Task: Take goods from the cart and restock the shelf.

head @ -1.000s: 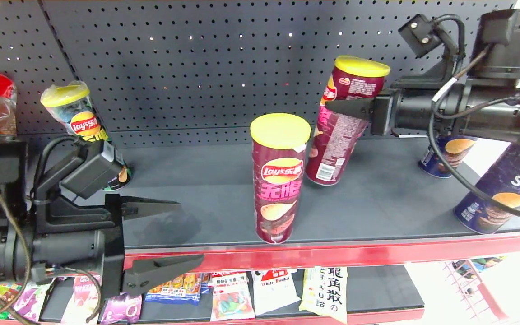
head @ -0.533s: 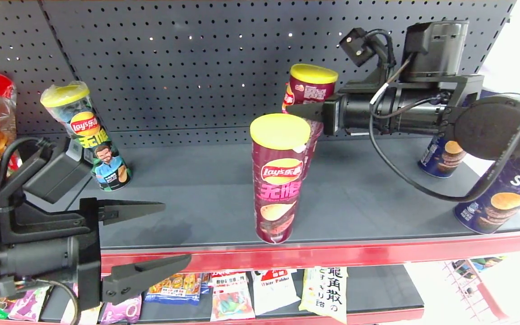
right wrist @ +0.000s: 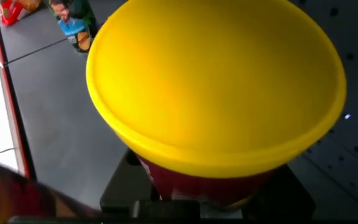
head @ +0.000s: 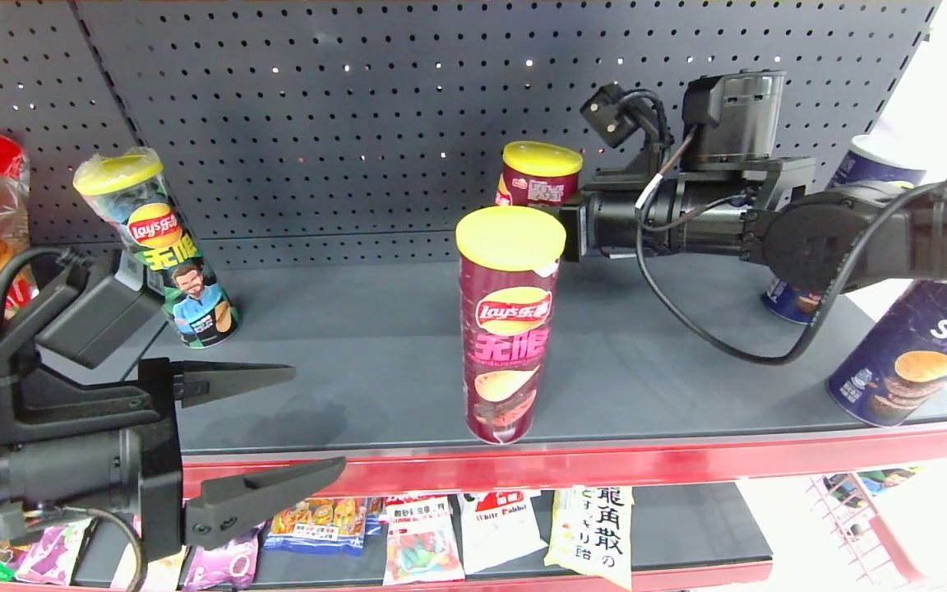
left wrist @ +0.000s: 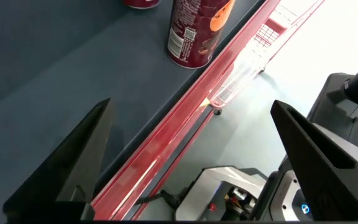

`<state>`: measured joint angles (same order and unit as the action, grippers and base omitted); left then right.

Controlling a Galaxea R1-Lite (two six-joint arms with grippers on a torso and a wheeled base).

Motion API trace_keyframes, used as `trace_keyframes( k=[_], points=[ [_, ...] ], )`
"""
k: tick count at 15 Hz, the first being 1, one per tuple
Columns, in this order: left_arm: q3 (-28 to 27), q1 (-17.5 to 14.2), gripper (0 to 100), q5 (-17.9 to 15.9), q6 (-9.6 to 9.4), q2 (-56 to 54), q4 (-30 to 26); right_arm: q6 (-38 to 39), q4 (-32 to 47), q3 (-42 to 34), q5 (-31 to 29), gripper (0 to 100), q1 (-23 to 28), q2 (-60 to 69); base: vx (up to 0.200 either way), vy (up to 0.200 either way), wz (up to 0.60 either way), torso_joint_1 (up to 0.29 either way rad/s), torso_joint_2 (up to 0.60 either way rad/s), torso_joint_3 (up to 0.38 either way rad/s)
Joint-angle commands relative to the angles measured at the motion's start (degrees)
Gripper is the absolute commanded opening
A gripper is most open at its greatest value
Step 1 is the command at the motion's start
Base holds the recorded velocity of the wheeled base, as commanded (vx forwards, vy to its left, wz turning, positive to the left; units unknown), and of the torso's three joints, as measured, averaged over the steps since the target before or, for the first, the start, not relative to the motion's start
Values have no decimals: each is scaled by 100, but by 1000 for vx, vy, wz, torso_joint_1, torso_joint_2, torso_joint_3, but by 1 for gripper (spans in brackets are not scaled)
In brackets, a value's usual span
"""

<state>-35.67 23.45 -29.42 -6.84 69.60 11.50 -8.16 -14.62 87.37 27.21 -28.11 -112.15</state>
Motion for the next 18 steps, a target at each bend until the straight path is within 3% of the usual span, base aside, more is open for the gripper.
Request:
trace_keyframes(
  k=[1, 3, 5, 6, 12, 18],
  points=[
    [7, 1, 100, -3, -2, 19, 2, 7, 3, 237, -5, 0, -1, -193, 0, 0, 0, 0, 0, 0],
    [7, 1, 100, -3, -2, 28, 2, 16, 11, 254, -5, 0, -10, -228, 0, 0, 0, 0, 0, 0],
    [7, 1, 100, -3, 130, 28, 2, 16, 11, 158, -31, 0, -28, -228, 0, 0, 0, 0, 0, 0],
    [7, 1, 100, -3, 148, 28, 11, 25, 11, 96, -31, 100, -28, -193, 0, 0, 0, 0, 0, 0],
    [-28, 1, 100, -3, 139, 63, 11, 33, 29, -563, -93, 100, -19, 440, 0, 0, 0, 0, 0, 0],
    [-19, 10, 100, 208, 113, 133, 11, 104, 20, -2119, -594, 100, 157, 1583, 0, 0, 0, 0, 0, 0]
  ],
)
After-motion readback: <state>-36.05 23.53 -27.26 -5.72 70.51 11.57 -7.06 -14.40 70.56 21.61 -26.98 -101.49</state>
